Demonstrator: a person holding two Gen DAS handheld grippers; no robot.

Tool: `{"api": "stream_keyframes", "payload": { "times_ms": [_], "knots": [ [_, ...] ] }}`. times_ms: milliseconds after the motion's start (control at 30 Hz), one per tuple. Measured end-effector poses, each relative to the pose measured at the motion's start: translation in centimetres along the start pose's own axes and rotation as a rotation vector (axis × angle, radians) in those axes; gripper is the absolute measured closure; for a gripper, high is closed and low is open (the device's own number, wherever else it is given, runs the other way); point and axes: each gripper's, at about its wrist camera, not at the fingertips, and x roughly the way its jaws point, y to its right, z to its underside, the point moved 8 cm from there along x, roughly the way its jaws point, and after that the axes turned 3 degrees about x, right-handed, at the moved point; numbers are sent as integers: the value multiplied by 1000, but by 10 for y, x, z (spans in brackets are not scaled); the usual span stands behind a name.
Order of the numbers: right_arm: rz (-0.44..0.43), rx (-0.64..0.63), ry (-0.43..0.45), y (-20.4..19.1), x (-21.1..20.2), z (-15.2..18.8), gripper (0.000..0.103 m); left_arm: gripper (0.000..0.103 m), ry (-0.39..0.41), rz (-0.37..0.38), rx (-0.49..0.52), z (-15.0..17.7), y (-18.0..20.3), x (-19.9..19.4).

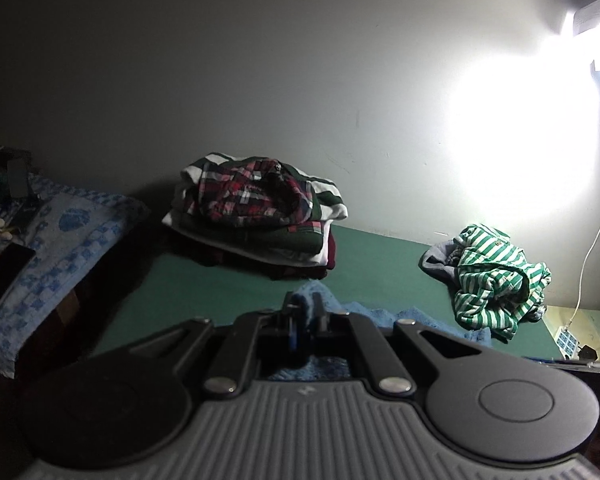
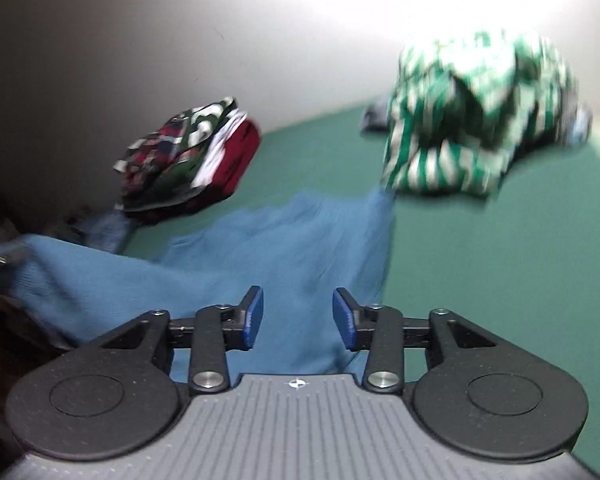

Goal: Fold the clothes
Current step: 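Carry the sleeve with the left gripper across the sweater body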

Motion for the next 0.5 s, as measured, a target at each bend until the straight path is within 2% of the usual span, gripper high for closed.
{"api": "stream_keyframes", "payload": {
  "times_ms": [100,233,300,400,467,500],
  "knots": [
    [39,-216,19,-8,24,-7,60,101,18,-16,26,1,1,-4],
    [36,-467,-38,-23,68,-1,61,101,27,-64,100,2,3,-7],
    [27,-542,-105,-24,86,6,54,101,24,-90,135,4,3,-7],
    [15,-568,-137,-22,97,11,55,101,12,-119,167,9,0,-5],
    [-37,-514,-170,-23,98,11,79,101,-3,-131,167,15,-3,-3],
    [-46,-505,-173,-25,98,10,100,100,-7,-142,169,17,-5,-3]
  ]
}}
